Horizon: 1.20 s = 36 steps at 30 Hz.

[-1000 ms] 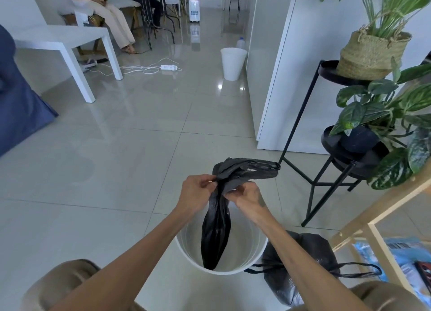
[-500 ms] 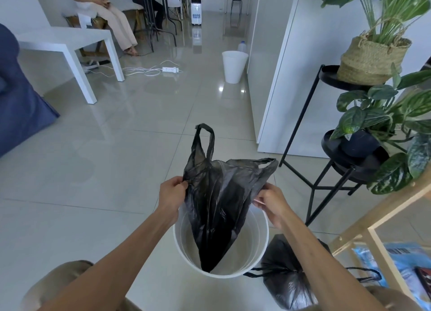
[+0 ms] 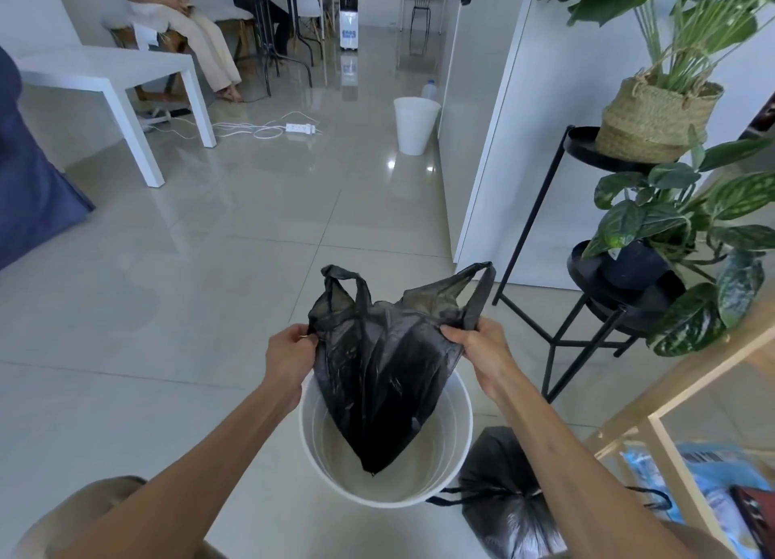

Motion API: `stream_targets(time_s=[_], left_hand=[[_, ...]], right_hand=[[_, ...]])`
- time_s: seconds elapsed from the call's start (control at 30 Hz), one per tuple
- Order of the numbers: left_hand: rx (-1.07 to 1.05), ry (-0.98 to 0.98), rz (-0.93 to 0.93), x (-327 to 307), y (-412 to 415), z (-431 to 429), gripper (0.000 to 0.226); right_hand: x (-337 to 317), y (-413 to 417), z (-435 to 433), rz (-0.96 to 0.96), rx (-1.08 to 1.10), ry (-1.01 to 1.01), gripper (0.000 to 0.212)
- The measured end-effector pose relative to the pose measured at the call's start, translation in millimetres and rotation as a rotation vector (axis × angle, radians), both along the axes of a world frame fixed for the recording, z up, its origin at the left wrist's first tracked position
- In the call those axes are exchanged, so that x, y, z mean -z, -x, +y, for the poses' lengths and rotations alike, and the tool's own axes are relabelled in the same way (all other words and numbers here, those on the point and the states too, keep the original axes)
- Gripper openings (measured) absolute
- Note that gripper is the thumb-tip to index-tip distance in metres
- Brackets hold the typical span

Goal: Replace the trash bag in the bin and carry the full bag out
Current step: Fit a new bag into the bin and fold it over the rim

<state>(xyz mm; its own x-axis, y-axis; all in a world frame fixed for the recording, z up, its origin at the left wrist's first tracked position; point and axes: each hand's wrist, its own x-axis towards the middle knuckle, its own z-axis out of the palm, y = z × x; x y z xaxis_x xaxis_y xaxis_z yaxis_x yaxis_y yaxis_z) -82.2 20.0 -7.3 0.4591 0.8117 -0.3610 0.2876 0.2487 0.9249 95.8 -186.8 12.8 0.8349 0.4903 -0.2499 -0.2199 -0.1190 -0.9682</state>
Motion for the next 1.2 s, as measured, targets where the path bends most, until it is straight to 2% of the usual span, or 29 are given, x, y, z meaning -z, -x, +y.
stream_targets(time_s=[0.03,0.1,0.17,0.23,0.33,0.37,0.43,0.5,0.53,0.57,0.63,0.7,0.73,0.77,0.83,0.97,1.03,1.1,1.13,1.17,1.2], left_hand=[[-0.045,-0.005,-0.001,-0.5,0.5,3.1,0.02],[-0.135,-0.041,-0.012,-12.6,1.7,4.3,0.035],[-0.197,-0.173,-0.1,-37.9,5.9,-6.6,0.043],[-0.19,-0.474,-0.261,-77.2,13.5,-30.2,0.039],[0.021,-0.878,-0.434,-118.5,6.7,-63.1,0.029],[0.149,-0.981,-0.398,-119.6,-2.1,-68.0,0.029],[0.48,-1.1,-0.144,-102.4,-22.4,-67.5,0.03],[0.723,-1.031,0.222,-68.0,-31.5,-56.4,0.028],[0.767,-0.973,0.327,-52.4,-28.0,-50.7,0.028],[0.781,-0.946,0.351,-39.4,-21.2,-47.4,0.029],[0.795,-0.968,0.284,-19.6,-8.2,-51.3,0.032],[0.902,-1.15,0.322,-9.2,-2.7,-57.8,0.038],[0.953,-1.237,0.425,-6.4,-1.5,-61.0,0.038],[0.973,-1.292,0.534,-4.9,-1.7,-63.2,0.033],[0.975,-1.337,0.626,-6.0,-1.2,-62.2,0.02],[1.075,-1.392,0.577,-10.1,7.9,-52.0,0.013],[1.129,-1.427,0.542,-10.9,9.1,-51.2,0.018],[1.191,-1.439,0.52,-14.3,7.3,-54.6,0.028],[1.215,-1.451,0.524,-17.0,6.4,-57.0,0.031],[1.241,-1.466,0.541,-19.8,5.4,-59.0,0.034],[1.265,-1.488,0.538,-21.4,3.3,-60.6,0.035]], right_hand=[[1.9,2.4,-1.4,-0.016,-0.011,0.016,0.02],[4.4,6.7,-2.8,-0.053,-0.004,0.023,0.021],[5.7,10.2,-3.1,-0.068,0.025,0.024,0.022],[7.9,15.0,-0.8,-0.077,0.017,0.022,0.023],[14.4,24.1,7.0,-0.071,0.013,0.041,0.027],[16.4,26.1,9.5,-0.066,0.017,0.05,0.028],[18.4,30.6,10.5,-0.069,0.025,0.075,0.028],[18.6,32.1,4.5,-0.084,0.047,0.084,0.025],[18.6,31.6,0.8,-0.091,0.057,0.085,0.024],[19.1,31.0,-3.0,-0.09,0.059,0.086,0.024],[22.3,29.8,-9.6,-0.088,0.047,0.087,0.025],[24.9,29.0,-11.0,-0.091,0.034,0.098,0.027],[25.9,28.7,-10.9,-0.092,0.022,0.112,0.028],[24.6,28.1,-11.2,-0.091,-0.001,0.131,0.028],[17.3,23.1,-13.4,-0.09,-0.098,0.182,0.029],[2.7,10.5,-23.0,-0.007,-0.329,0.238,0.037],[-2.3,6.3,-27.6,0.067,-0.423,0.178,0.058],[-6.6,0.2,-30.9,0.154,-0.441,0.104,0.095],[-10.1,-1.2,-30.5,0.162,-0.451,0.096,0.106],[-16.7,1.9,-29.0,0.154,-0.46,0.11,0.107],[-21.5,4.4,-26.0,0.127,-0.467,0.143,0.098]])
